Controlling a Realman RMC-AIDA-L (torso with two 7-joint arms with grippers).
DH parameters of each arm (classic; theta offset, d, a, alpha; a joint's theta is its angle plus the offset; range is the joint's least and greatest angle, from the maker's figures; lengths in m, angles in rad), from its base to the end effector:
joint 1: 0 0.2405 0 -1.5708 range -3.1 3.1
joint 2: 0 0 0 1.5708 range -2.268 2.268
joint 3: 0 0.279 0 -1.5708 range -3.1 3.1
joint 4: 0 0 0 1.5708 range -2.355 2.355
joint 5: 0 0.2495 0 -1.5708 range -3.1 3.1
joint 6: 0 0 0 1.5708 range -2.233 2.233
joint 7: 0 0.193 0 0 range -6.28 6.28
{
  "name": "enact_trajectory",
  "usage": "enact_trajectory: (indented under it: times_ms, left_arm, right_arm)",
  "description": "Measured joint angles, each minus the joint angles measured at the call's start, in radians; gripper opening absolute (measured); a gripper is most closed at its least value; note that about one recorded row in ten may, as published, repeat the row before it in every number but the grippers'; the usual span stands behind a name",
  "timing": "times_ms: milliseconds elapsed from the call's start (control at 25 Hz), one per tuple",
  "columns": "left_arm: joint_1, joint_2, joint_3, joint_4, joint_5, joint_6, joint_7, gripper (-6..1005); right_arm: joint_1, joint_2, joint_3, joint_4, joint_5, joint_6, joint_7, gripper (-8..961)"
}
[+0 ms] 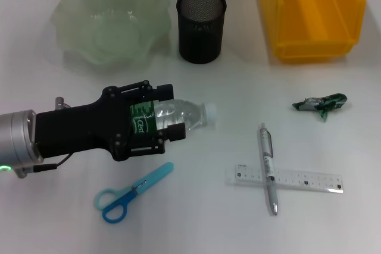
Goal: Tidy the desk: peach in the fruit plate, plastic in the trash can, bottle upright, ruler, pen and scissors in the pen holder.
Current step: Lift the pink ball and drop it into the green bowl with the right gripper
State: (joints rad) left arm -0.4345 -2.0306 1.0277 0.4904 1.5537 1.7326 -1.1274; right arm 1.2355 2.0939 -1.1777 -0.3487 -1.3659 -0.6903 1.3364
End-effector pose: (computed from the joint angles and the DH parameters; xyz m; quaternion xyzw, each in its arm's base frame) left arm -0.2590 0.3285 -0.0653 -0.9182 -0.1274 -0.3710 0.0547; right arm -0.0072 0.5675 -0.1250 -0.9193 0.1019 0.2681 0.2695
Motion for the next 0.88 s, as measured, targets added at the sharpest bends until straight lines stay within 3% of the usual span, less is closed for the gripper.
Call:
enact_trajectory:
  times_ms: [840,880]
  left_arm:
    - [0.0,-0.007,0.0,0.001,0.0,0.002,0.0,768]
    - [0.0,-0.007,0.0,0.0,-0.001,0.002,0.0,769]
  right_arm:
    - [-0.023,0.0,-0.019,-0.021,0.048,-0.012,-0.058,150]
    - [-0.023,0.0,-0.023,-0.02,0.048,-0.01,-0.059,195]
